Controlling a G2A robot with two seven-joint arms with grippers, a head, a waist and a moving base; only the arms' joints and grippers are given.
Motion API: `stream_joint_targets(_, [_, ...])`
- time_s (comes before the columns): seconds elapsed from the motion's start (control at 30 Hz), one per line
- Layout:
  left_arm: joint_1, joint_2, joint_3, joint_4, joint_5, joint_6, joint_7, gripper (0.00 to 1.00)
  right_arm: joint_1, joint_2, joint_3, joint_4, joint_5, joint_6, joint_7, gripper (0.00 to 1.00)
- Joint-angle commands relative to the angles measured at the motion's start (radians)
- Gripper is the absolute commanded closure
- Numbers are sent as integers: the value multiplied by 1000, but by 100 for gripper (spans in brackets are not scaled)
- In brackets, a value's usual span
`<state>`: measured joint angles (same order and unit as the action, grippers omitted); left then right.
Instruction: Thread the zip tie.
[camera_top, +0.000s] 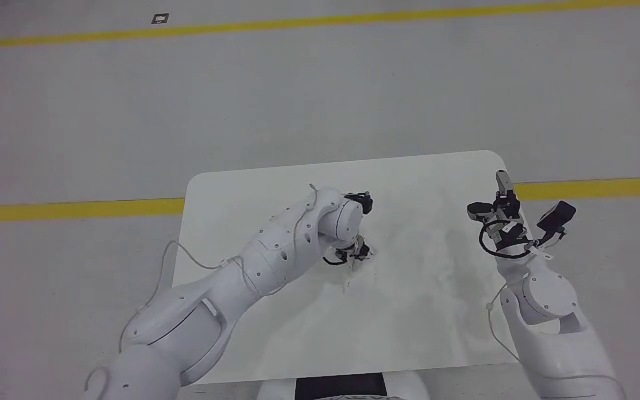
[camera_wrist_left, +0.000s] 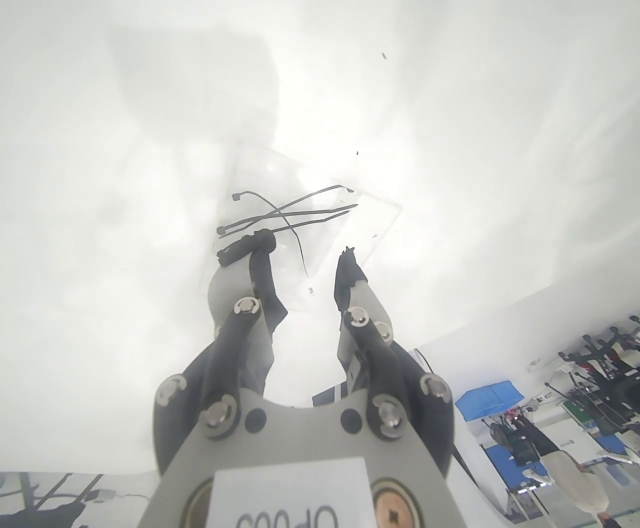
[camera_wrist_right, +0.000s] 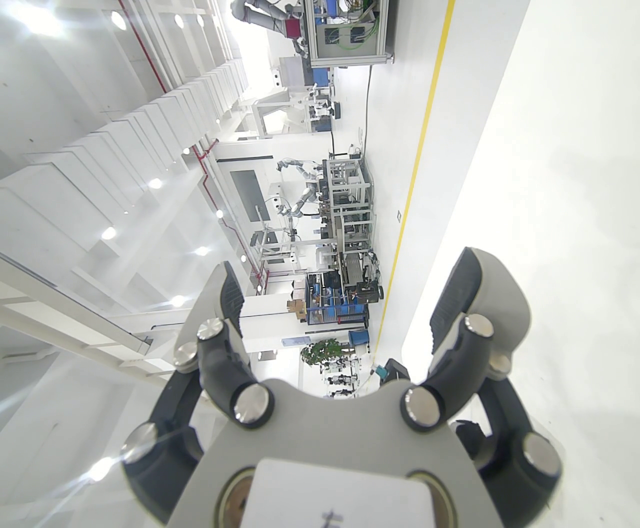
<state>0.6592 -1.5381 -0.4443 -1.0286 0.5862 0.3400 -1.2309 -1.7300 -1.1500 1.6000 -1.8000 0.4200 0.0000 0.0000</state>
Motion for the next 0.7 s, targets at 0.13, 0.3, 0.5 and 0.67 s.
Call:
stream_joint_targets(0.13, [-10,-18,22,46,-12,-9,2,74,0,0,0,0,0,0,0,0])
stream_joint_targets(0.3, [-22,-35,38,86,-20,-16,8,76,0,0,0,0,0,0,0,0])
stream_joint_targets(0.5, [-38,-53,48,131,-35,-23,19,75,0,0,0,0,0,0,0,0])
stream_joint_targets(0.67, [-50,-72,64,170,-43,-34,25,73,0,0,0,0,0,0,0,0])
